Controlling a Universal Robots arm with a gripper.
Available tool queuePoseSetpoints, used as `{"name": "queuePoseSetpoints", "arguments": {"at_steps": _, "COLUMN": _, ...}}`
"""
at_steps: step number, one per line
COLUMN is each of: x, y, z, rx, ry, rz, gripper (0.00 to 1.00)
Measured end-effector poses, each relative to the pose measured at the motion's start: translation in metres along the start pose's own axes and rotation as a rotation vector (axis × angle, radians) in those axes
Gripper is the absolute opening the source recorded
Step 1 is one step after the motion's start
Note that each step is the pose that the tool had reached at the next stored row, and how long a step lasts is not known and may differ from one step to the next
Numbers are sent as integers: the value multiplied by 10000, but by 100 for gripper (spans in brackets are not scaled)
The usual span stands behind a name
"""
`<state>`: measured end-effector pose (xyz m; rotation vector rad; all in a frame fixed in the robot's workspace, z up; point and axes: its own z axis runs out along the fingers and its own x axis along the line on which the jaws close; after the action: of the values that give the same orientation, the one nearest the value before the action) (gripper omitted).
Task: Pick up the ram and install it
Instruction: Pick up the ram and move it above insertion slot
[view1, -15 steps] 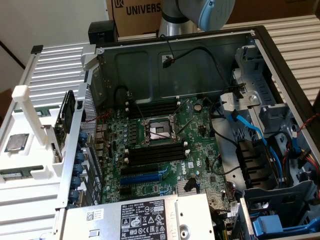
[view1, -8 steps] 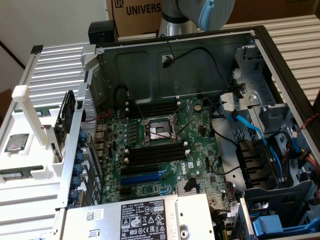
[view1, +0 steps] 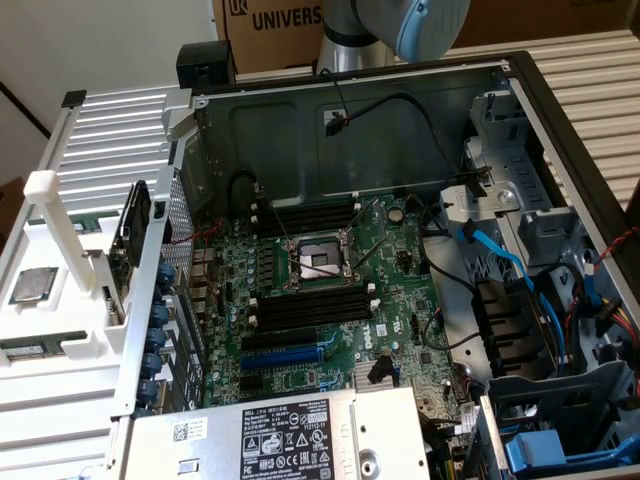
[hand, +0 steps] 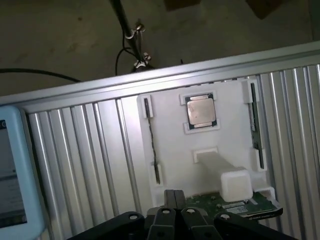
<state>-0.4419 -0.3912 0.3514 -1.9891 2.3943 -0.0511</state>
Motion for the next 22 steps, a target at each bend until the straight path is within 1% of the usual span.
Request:
{"name": "queuePoseSetpoints", "arguments": {"at_steps": 7, "x": 18, "y": 96, "z": 35, "rx": 1, "ry": -12, "rz": -242, "gripper": 10}}
{"name": "queuePoseSetpoints", "arguments": {"at_steps": 10, "x": 24, "y": 135, "z": 77, "rx": 4, "ry": -16, "rz": -328, "gripper": 10}}
{"name": "queuePoseSetpoints", "arguments": {"at_steps": 17, "x": 36, "y": 143, "z": 203, "rx": 3, "ry": -24, "rz": -529, "gripper": 10}}
{"name": "queuePoseSetpoints", "arguments": {"at_steps": 22, "x": 94, "y": 136, "z": 293, "rx": 3, "ry": -36, "rz": -708, "gripper": 10}}
